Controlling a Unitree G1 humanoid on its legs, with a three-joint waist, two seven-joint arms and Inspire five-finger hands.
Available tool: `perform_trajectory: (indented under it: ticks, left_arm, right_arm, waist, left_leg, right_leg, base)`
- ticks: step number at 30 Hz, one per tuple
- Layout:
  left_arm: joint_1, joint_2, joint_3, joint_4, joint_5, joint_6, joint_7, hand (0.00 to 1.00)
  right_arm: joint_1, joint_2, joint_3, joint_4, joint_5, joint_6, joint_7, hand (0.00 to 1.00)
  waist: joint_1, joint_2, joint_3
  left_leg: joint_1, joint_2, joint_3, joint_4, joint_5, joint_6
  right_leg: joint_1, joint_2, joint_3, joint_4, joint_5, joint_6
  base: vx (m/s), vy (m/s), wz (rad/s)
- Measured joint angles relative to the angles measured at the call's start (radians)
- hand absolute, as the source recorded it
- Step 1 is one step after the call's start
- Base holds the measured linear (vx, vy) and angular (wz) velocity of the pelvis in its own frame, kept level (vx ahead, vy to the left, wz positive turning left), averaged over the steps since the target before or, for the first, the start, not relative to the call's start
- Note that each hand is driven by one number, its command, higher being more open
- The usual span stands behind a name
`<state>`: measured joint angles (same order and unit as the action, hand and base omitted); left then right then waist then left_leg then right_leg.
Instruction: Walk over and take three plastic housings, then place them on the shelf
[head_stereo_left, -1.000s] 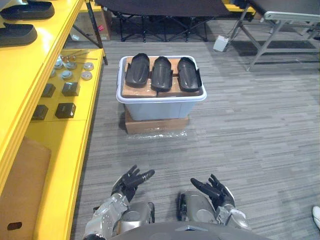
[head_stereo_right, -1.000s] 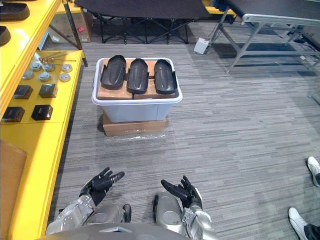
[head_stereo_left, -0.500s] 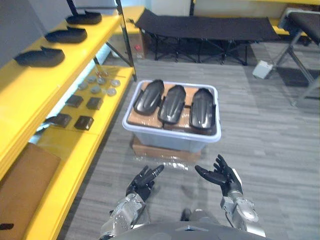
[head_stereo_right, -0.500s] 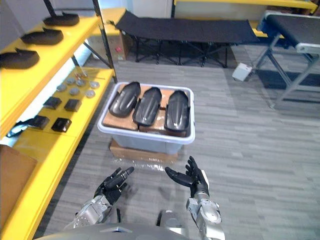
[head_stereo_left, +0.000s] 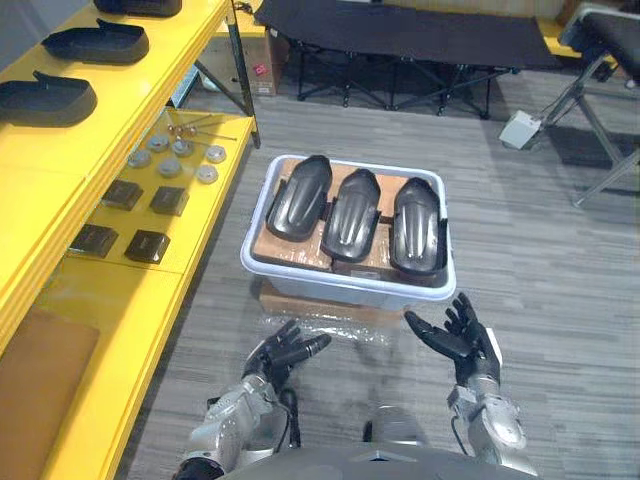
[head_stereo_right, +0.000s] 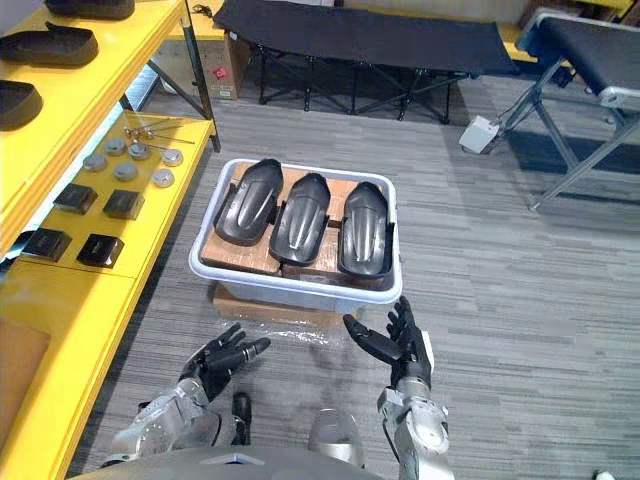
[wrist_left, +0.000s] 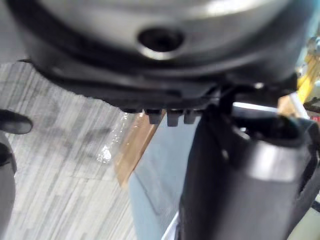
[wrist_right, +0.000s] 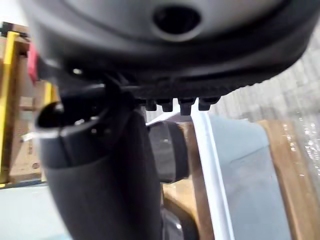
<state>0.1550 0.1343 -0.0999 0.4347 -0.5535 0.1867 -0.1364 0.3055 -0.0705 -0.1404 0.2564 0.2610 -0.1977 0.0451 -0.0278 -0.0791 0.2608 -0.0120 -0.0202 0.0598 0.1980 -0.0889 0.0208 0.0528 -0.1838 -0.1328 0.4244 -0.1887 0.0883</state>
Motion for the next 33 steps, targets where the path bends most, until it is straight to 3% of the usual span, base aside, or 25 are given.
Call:
perform_trajectory:
  ticks: [1, 4, 5, 6, 7, 8, 10, 14, 16, 20, 25, 29, 33]
  left_arm:
    - [-0.001, 0.003, 0.005, -0.001, -0.003, 0.002, 0.004, 1.0]
    - [-0.001, 0.022, 0.049, 0.009, -0.033, 0.012, 0.005, 1.0]
    - [0.001, 0.023, 0.062, 0.009, -0.035, 0.008, 0.005, 1.0]
    - [0.005, 0.023, 0.077, 0.012, -0.045, 0.008, 0.006, 1.0]
    - [0.006, 0.023, 0.08, 0.015, -0.059, 0.008, 0.01, 1.0]
    - [0.015, 0.023, 0.085, 0.02, -0.082, 0.007, 0.02, 1.0]
    - [0.017, 0.011, 0.085, 0.042, -0.108, 0.001, 0.034, 1.0]
    - [0.032, -0.059, 0.063, 0.086, -0.153, 0.005, 0.038, 1.0]
    - [0.039, -0.074, 0.047, 0.082, -0.147, 0.014, 0.014, 1.0]
    - [0.043, -0.065, 0.037, 0.071, -0.134, 0.018, -0.003, 1.0]
    - [0.051, -0.014, 0.039, 0.053, -0.066, 0.054, -0.046, 1.0]
    - [0.037, 0.012, 0.095, 0.018, -0.062, 0.053, -0.063, 1.0]
    - [-0.003, 0.045, 0.138, -0.002, -0.07, 0.045, -0.069, 1.0]
  right_arm:
    - [-0.004, 0.001, -0.005, 0.0, 0.0, -0.006, 0.005, 1.0]
    - [-0.027, 0.011, -0.017, -0.005, -0.002, -0.018, 0.021, 1.0]
    - [-0.016, 0.015, -0.017, -0.032, -0.003, -0.022, 0.024, 1.0]
    - [-0.02, 0.018, -0.017, -0.039, -0.003, -0.03, 0.029, 1.0]
    - [-0.025, 0.018, -0.018, -0.039, -0.006, -0.03, 0.032, 1.0]
    - [-0.039, 0.019, -0.016, -0.038, -0.01, -0.03, 0.035, 1.0]
    - [-0.077, 0.014, -0.025, -0.037, -0.008, -0.027, 0.031, 1.0]
    - [-0.112, -0.026, -0.102, -0.029, 0.004, 0.034, -0.024, 1.0]
    - [-0.105, -0.041, -0.147, -0.014, 0.031, 0.051, -0.055, 1.0]
    - [-0.127, -0.048, -0.203, 0.01, 0.042, 0.072, -0.129, 1.0]
    - [-0.229, -0.095, -0.34, 0.173, 0.042, 0.125, -0.22, 1.0]
    - [-0.342, -0.228, -0.412, 0.272, 0.092, 0.19, -0.278, 1.0]
    - [-0.448, -0.313, -0.423, 0.345, 0.102, 0.26, -0.345, 1.0]
  waist:
    - [0.001, 0.0, 0.0]
    - [0.004, 0.008, 0.002]
    - [0.008, 0.006, -0.001]
    - [0.018, -0.001, -0.005]
    - [0.026, -0.017, -0.015]
    - [0.036, -0.026, -0.02]
    - [0.038, -0.031, -0.029]
    - [0.018, 0.036, -0.038]
    - [0.019, 0.048, -0.044]
    - [0.024, 0.043, -0.046]
    - [0.027, 0.026, -0.034]
    - [0.053, 0.031, 0.034]
    - [0.078, 0.02, 0.117]
  left_leg:
    - [0.002, 0.007, -0.003, 0.0, -0.001, 0.003]
    - [0.023, 0.055, -0.01, 0.005, -0.011, 0.005]
    - [0.017, 0.065, -0.009, 0.019, -0.019, -0.006]
    - [0.014, 0.067, -0.011, 0.028, -0.023, -0.013]
    - [0.013, 0.066, -0.01, 0.031, -0.025, -0.017]
    - [0.006, 0.063, -0.006, 0.046, -0.034, -0.032]
    - [-0.005, 0.081, -0.015, 0.063, -0.049, -0.055]
    - [-0.032, 0.128, -0.025, 0.061, -0.042, -0.087]
    - [-0.032, 0.139, -0.009, 0.05, -0.032, -0.101]
    - [-0.031, 0.129, 0.019, -0.013, 0.005, -0.094]
    - [-0.052, 0.099, 0.02, -0.024, 0.019, -0.083]
    - [-0.154, 0.104, 0.01, 0.102, -0.037, -0.06]
    - [-0.221, 0.104, -0.011, 0.165, -0.054, -0.045]
  right_leg:
    - [-0.003, 0.008, 0.001, 0.006, 0.014, 0.0]
    - [-0.037, 0.031, 0.027, 0.013, -0.019, -0.023]
    - [-0.032, 0.03, 0.026, -0.043, -0.008, -0.01]
    - [-0.032, 0.021, 0.026, -0.113, 0.026, 0.023]
    - [-0.03, 0.013, 0.023, -0.148, 0.065, 0.029]
    - [-0.027, 0.009, 0.014, -0.192, 0.152, 0.04]
    - [0.008, 0.022, -0.019, -0.249, 0.125, 0.024]
    - [0.041, 0.054, -0.107, -0.295, 0.122, 0.011]
    - [0.057, 0.054, -0.131, -0.305, 0.122, 0.011]
    - [0.039, 0.039, -0.136, -0.318, 0.134, 0.013]
    - [0.034, 0.011, -0.146, -0.341, 0.157, 0.035]
    - [-0.003, 0.014, -0.144, -0.344, 0.185, 0.044]
    - [-0.033, 0.016, -0.153, -0.343, 0.207, 0.048]
  base:
    - [0.13, 0.072, -0.1]
    - [0.05, 0.027, -0.04]
    - [0.04, -0.038, 0.15]
    - [0.04, -0.081, 0.1]
    - [0.02, -0.173, 0.01]
    - [0.0, -0.17, 0.03]
    - [-0.02, -0.241, 0.1]
    - [-0.05, -0.161, 0.39]
    - [-0.01, -0.063, 0.41]
    - [-0.01, 0.002, 0.07]
    - [0.01, 0.056, 0.09]
    - [-0.03, 0.085, 0.04]
    - [-0.07, 0.083, 0.11]
